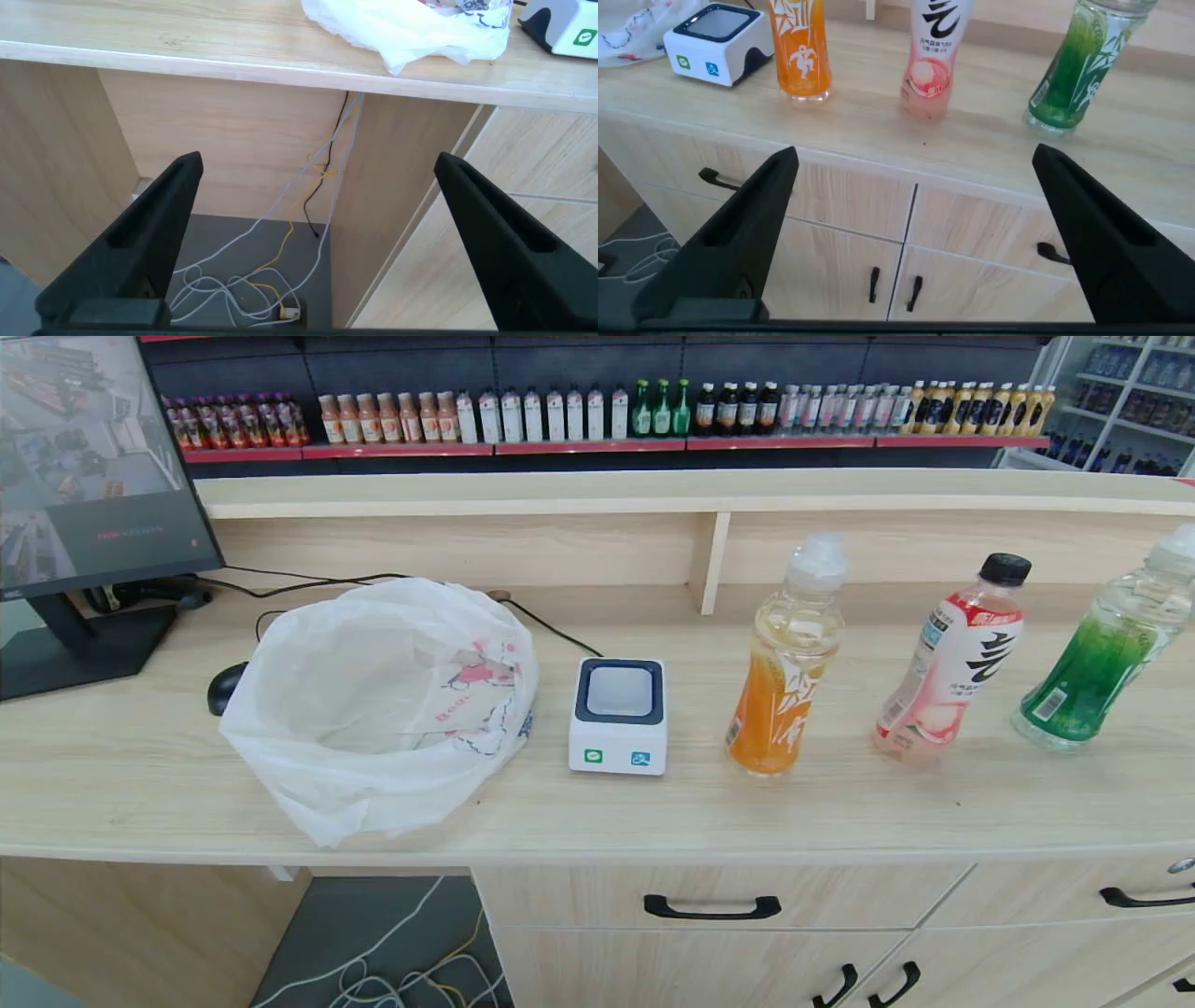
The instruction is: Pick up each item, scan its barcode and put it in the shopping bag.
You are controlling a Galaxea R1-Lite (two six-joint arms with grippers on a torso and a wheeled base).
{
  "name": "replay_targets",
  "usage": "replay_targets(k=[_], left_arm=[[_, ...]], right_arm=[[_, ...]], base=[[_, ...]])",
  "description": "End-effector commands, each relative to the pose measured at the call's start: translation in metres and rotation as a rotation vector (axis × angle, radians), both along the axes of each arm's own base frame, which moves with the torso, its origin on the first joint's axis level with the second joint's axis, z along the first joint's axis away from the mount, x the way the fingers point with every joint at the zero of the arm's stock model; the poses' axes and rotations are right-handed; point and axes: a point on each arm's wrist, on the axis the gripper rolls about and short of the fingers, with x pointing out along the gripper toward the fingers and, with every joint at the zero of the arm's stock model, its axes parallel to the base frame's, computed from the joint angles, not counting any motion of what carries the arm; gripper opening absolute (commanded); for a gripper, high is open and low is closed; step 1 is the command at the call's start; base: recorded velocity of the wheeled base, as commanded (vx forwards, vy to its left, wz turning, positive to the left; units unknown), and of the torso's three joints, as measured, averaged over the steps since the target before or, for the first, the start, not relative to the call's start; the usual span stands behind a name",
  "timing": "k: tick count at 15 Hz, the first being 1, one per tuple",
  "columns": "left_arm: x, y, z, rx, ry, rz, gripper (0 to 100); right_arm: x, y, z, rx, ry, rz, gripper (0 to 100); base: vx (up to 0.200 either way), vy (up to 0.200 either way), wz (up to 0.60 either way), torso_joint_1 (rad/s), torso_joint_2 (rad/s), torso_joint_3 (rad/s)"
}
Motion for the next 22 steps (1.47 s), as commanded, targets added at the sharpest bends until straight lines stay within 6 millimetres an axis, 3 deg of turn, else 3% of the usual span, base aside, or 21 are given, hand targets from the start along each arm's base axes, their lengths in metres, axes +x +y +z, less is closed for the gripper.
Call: replay_targets(k=[1, 5, 9, 14, 18, 22], left_arm=[[0.000, 0.000, 0.000, 0.000, 0.000, 0.001, 100], [0.000, 0.000, 0.000, 0.000, 0.000, 0.001, 100], [0.000, 0.000, 0.000, 0.000, 0.000, 0.001, 100], [0.000, 0.000, 0.000, 0.000, 0.001, 0.001, 100], [0.000, 0.000, 0.000, 0.000, 0.001, 0.001, 100], [0.000, 0.000, 0.000, 0.000, 0.000, 0.001, 100]], right_arm=[[0.019, 0.002, 0.005, -0.005, 0.051, 0.043, 100], [0.037, 0.011, 0.012, -0.082, 0.030, 0.267, 100], [0.059, 0.018, 0.011, -0.127, 0.049, 0.272, 100], [0.076, 0.027, 0.024, -0.134, 0.079, 0.314, 100], [0.098, 0.052, 0.023, -0.234, 0.062, 0.382, 100], [0.095, 0.071, 0.015, -0.178, 0.108, 0.279, 100]], base=[[0.000, 0.000, 0.00, 0.000, 0.00, 0.000], [0.000, 0.000, 0.00, 0.000, 0.00, 0.000], [0.000, 0.000, 0.00, 0.000, 0.00, 0.000], [0.000, 0.000, 0.00, 0.000, 0.00, 0.000], [0.000, 0.000, 0.00, 0.000, 0.00, 0.000], [0.000, 0.000, 0.00, 0.000, 0.00, 0.000]])
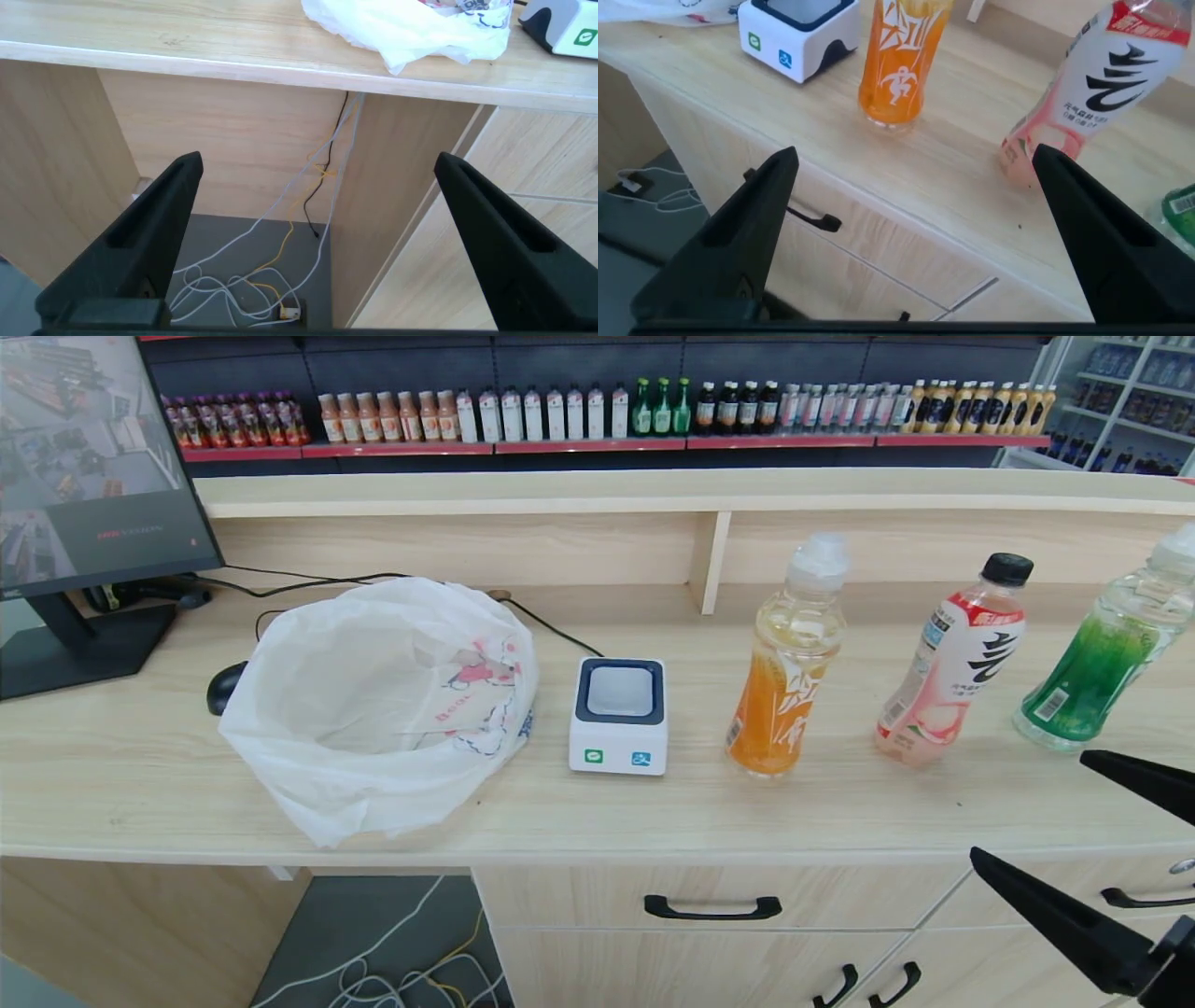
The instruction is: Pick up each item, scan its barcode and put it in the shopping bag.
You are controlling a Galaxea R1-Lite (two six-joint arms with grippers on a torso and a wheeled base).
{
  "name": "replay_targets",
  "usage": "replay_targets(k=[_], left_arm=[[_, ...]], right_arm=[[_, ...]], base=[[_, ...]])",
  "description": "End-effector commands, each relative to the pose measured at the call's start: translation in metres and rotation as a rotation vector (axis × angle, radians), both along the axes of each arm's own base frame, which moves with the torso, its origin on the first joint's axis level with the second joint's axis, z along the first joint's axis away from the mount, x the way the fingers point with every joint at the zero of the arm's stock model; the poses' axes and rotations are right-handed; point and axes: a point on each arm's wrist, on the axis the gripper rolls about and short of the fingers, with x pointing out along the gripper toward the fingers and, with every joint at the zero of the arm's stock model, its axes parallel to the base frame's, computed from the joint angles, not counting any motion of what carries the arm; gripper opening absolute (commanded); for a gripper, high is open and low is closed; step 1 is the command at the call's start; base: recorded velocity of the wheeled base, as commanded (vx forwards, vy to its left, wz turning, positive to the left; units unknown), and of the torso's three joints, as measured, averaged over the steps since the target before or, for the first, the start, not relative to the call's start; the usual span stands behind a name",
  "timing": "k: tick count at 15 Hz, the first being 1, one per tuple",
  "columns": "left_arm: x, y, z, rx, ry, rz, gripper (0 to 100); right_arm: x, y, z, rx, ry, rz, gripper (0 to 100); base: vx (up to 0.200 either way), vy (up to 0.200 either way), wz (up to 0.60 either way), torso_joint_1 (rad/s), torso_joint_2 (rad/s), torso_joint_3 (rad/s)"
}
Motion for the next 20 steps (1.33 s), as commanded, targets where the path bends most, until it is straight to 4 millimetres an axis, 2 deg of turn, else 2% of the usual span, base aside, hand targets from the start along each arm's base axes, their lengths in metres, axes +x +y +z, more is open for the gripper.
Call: replay_targets(k=[1, 5, 6, 9, 12, 14, 20], left_arm=[[0.000, 0.000, 0.000, 0.000, -0.001, 0.001, 100], [0.000, 0.000, 0.000, 0.000, 0.001, 0.001, 100], [0.000, 0.000, 0.000, 0.000, 0.001, 0.001, 100], [0.000, 0.000, 0.000, 0.000, -0.001, 0.001, 100], [0.000, 0.000, 0.000, 0.000, -0.001, 0.001, 100], [0.000, 0.000, 0.000, 0.000, -0.001, 0.001, 100], [0.000, 0.000, 0.000, 0.000, -0.001, 0.001, 100]], right_arm=[[0.001, 0.011, -0.014, -0.005, 0.072, 0.010, 100], [0.012, 0.025, -0.018, 0.066, 0.049, -0.024, 100], [0.021, 0.037, -0.023, 0.101, 0.034, -0.045, 100], [0.029, 0.075, -0.032, 0.212, 0.000, -0.118, 100], [0.033, 0.082, -0.038, 0.181, 0.017, -0.179, 100], [0.035, 0.085, -0.035, 0.194, 0.008, -0.187, 100], [0.037, 0.083, -0.036, 0.180, 0.007, -0.203, 100]], base=[[0.000, 0.000, 0.00, 0.000, 0.00, 0.000], [0.000, 0.000, 0.00, 0.000, 0.00, 0.000], [0.000, 0.000, 0.00, 0.000, 0.00, 0.000], [0.000, 0.000, 0.00, 0.000, 0.00, 0.000], [0.000, 0.000, 0.00, 0.000, 0.00, 0.000], [0.000, 0.000, 0.00, 0.000, 0.00, 0.000], [0.000, 0.000, 0.00, 0.000, 0.00, 0.000]])
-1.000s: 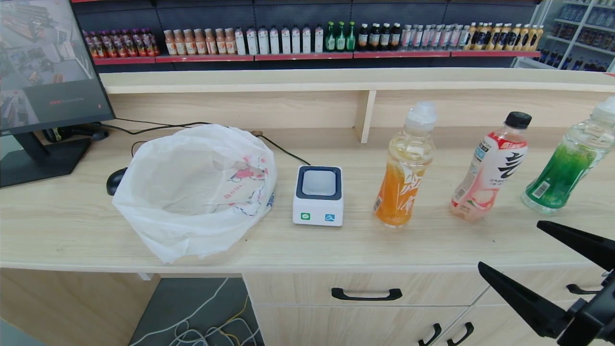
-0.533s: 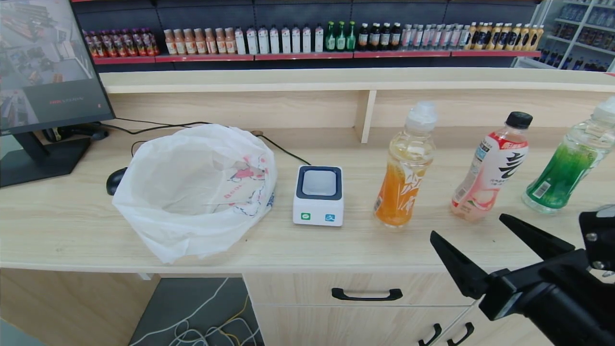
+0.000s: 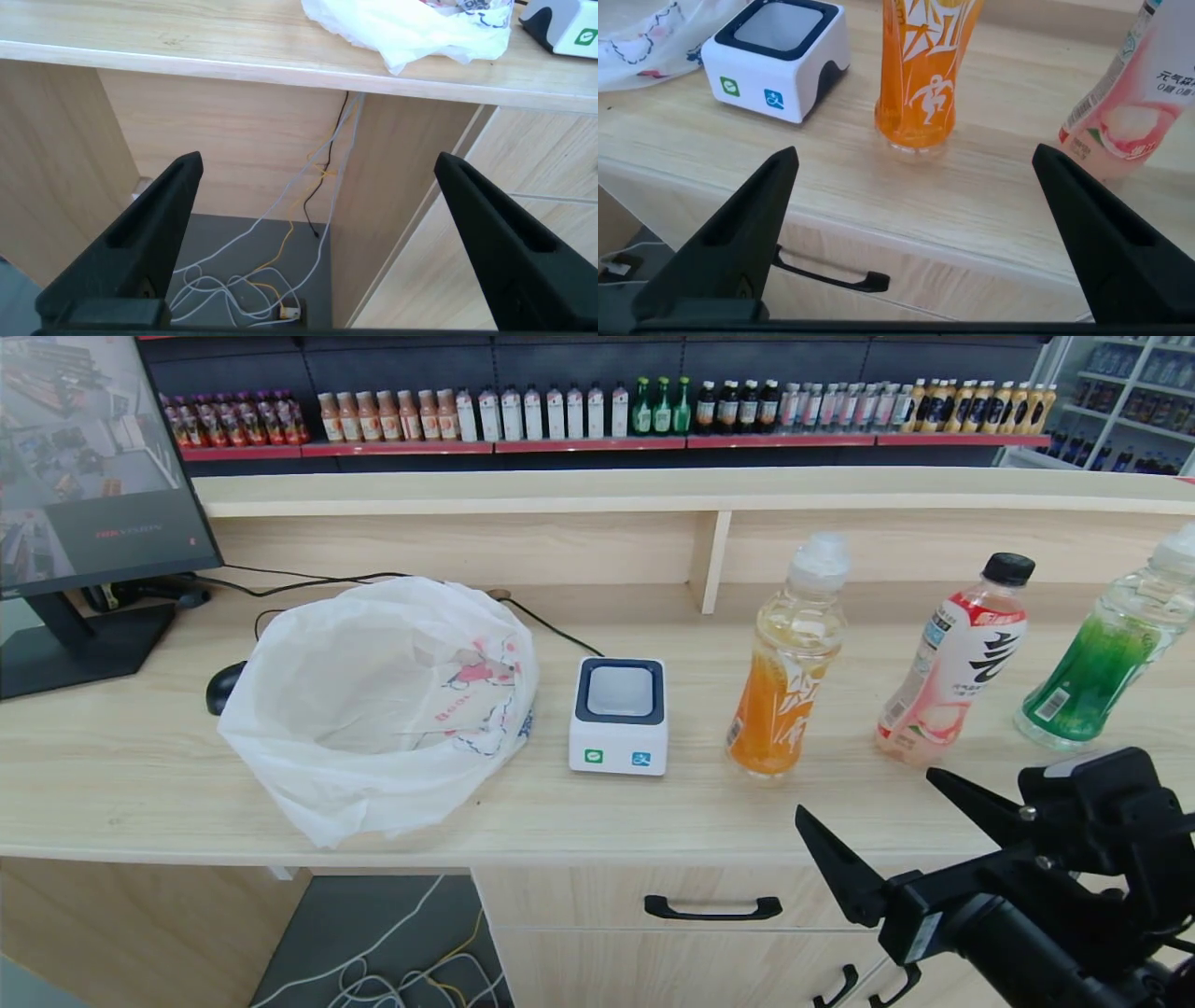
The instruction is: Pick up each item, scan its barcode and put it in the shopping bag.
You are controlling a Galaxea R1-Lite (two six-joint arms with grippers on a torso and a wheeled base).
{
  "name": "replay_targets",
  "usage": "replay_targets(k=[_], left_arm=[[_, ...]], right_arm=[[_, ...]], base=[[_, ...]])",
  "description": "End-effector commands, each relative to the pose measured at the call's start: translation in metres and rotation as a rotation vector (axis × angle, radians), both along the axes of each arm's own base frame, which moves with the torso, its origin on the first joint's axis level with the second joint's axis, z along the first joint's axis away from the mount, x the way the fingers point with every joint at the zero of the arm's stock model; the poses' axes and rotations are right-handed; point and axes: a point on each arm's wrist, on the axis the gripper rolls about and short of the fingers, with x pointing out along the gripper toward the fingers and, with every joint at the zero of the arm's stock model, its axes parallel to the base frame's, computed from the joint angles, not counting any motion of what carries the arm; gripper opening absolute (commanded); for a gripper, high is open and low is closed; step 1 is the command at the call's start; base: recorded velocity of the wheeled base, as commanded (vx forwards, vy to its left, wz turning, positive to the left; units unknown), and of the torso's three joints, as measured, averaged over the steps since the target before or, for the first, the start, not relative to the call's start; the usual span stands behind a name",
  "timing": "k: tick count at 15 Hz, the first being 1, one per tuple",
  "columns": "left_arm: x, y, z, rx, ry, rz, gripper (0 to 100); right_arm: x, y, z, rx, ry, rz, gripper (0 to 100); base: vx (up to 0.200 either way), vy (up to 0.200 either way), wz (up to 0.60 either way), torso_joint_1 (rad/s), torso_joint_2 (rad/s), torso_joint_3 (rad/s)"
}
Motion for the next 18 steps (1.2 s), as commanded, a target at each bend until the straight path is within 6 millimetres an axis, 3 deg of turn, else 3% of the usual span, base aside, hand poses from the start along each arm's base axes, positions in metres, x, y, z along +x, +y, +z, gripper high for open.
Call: replay_targets(k=[1, 7, 18], left_arm=[[0.000, 0.000, 0.000, 0.000, 0.000, 0.001, 100], [0.000, 0.000, 0.000, 0.000, 0.000, 0.001, 100], [0.000, 0.000, 0.000, 0.000, 0.001, 0.001, 100]], right_arm=[[0.002, -0.002, 0.002, -0.003, -0.008, -0.015, 100], [0.014, -0.011, 0.010, -0.013, -0.042, -0.082, 100], [0.053, 0.017, 0.029, 0.018, -0.091, -0.081, 100]], base=[[0.000, 0.000, 0.00, 0.000, 0.00, 0.000], [0.000, 0.000, 0.00, 0.000, 0.00, 0.000], [0.000, 0.000, 0.00, 0.000, 0.00, 0.000]])
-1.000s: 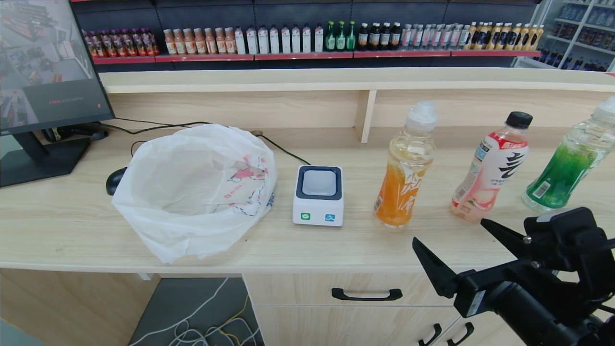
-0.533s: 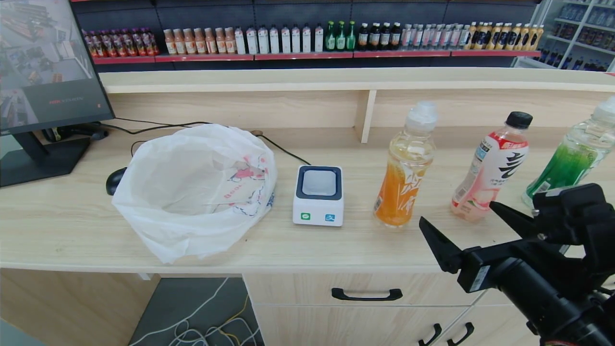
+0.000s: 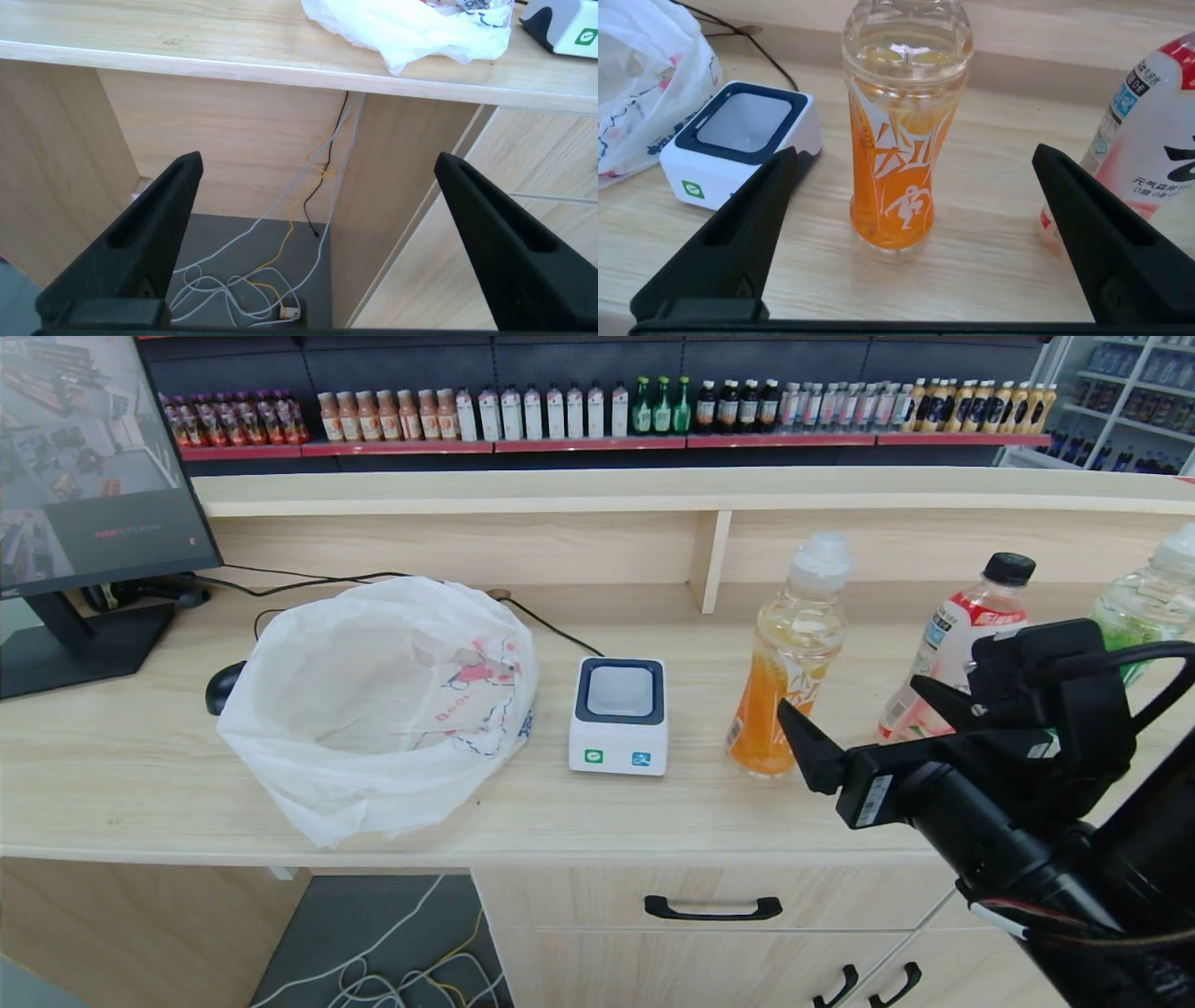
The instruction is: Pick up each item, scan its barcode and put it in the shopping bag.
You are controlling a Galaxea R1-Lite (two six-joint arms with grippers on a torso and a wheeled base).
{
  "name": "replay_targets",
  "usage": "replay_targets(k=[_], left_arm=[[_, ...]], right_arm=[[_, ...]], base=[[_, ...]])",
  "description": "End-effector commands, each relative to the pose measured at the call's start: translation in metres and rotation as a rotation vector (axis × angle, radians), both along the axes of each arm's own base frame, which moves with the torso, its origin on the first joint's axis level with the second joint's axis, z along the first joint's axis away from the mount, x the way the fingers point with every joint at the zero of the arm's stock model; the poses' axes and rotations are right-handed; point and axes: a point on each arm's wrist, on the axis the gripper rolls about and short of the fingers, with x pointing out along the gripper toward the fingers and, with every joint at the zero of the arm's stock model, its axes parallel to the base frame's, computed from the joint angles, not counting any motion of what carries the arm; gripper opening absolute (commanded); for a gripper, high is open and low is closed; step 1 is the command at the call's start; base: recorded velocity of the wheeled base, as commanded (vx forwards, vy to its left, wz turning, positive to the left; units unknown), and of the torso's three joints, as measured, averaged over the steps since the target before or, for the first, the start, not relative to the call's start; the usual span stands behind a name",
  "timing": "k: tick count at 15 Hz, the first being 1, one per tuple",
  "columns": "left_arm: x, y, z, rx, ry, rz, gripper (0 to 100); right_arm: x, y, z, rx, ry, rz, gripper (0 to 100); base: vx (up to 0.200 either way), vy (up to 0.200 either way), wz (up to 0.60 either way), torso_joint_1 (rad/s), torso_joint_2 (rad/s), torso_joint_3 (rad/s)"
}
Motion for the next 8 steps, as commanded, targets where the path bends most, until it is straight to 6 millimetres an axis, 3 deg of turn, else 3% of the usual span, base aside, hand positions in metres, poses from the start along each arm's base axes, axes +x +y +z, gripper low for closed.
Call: replay_targets(k=[1, 5, 8], left_arm=[[0.000, 0.000, 0.000, -0.001, 0.001, 0.001, 100], [0.000, 0.000, 0.000, -0.001, 0.000, 0.001, 100], [0.000, 0.000, 0.000, -0.001, 0.001, 0.001, 100]], right_arm=[[0.009, 0.003, -0.005, -0.016, 0.014, -0.012, 100], [0.020, 0.012, -0.005, -0.019, 0.007, -0.007, 100], [0.033, 0.001, -0.009, -0.047, 0.013, -0.048, 100]], base=[[0.000, 0.000, 0.00, 0.000, 0.00, 0.000], [0.000, 0.000, 0.00, 0.000, 0.00, 0.000], [0.000, 0.000, 0.00, 0.000, 0.00, 0.000]])
